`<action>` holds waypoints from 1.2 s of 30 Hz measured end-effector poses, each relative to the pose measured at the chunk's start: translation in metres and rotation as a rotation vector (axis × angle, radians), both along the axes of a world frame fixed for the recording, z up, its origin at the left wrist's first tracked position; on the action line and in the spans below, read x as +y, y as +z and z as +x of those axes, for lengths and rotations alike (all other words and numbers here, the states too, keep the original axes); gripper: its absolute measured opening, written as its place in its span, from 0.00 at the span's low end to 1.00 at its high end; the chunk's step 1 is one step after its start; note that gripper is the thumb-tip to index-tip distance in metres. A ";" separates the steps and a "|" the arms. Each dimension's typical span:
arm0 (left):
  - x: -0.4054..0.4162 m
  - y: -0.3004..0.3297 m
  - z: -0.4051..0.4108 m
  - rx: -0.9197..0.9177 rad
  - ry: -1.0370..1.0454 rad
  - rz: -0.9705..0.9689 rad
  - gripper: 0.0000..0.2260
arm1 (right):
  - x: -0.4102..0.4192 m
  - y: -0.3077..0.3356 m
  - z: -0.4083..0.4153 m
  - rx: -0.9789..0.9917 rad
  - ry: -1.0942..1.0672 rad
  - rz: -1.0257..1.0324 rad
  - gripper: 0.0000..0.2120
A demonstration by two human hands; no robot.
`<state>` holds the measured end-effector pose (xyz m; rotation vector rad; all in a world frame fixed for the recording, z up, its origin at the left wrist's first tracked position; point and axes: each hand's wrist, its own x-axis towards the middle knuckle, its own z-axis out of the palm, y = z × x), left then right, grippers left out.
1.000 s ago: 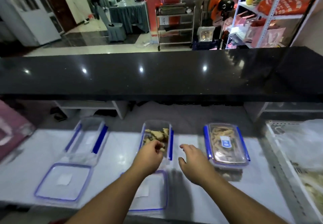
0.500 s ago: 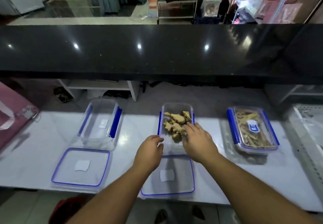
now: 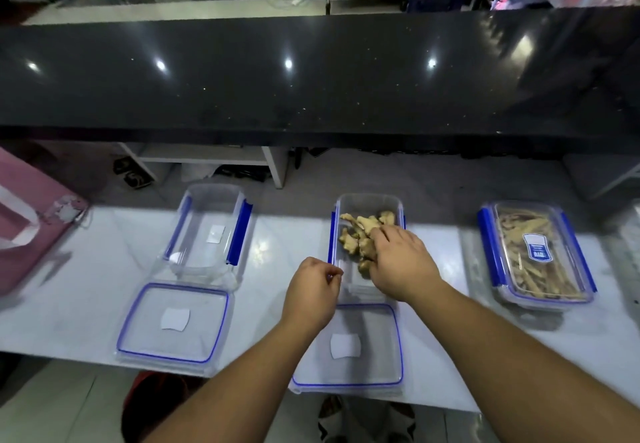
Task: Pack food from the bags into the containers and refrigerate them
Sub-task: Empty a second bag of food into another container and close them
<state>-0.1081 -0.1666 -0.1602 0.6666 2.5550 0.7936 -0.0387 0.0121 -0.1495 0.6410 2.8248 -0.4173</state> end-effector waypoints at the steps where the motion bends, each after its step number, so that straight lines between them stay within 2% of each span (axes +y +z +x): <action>1: 0.000 0.000 0.000 0.004 0.005 -0.001 0.11 | 0.001 0.001 0.001 0.004 0.004 -0.008 0.28; 7: 0.001 -0.002 -0.003 0.013 0.005 -0.015 0.11 | 0.007 0.006 0.007 -0.068 0.095 -0.050 0.31; 13: -0.001 0.000 -0.006 -0.036 -0.010 0.005 0.12 | 0.002 0.009 0.009 -0.043 0.111 -0.151 0.32; 16: -0.011 0.003 -0.011 -0.083 0.026 0.046 0.10 | -0.010 0.007 0.029 0.107 -0.024 -0.171 0.28; 19: -0.029 0.000 -0.016 -0.094 0.048 -0.001 0.10 | -0.027 0.002 0.055 0.308 -0.186 -0.162 0.14; 22: -0.048 -0.011 -0.021 -0.095 0.026 -0.152 0.14 | -0.038 -0.009 0.072 0.292 -0.473 -0.284 0.06; 24: -0.056 -0.018 -0.020 -0.115 0.009 -0.222 0.15 | -0.041 -0.020 0.080 0.170 -0.612 -0.374 0.07; 26: -0.060 -0.023 -0.017 -0.137 0.017 -0.249 0.16 | -0.045 -0.030 0.087 0.082 -0.658 -0.426 0.07; 29: -0.061 -0.027 -0.011 -0.143 0.028 -0.272 0.17 | -0.050 -0.036 0.090 0.085 -0.710 -0.502 0.05; 33: -0.061 -0.025 -0.009 -0.175 0.038 -0.277 0.16 | -0.045 -0.037 0.091 0.120 -0.779 -0.596 0.10; 36: -0.061 -0.013 -0.013 -0.259 0.053 -0.215 0.11 | -0.032 -0.034 0.101 0.195 -0.927 -0.804 0.14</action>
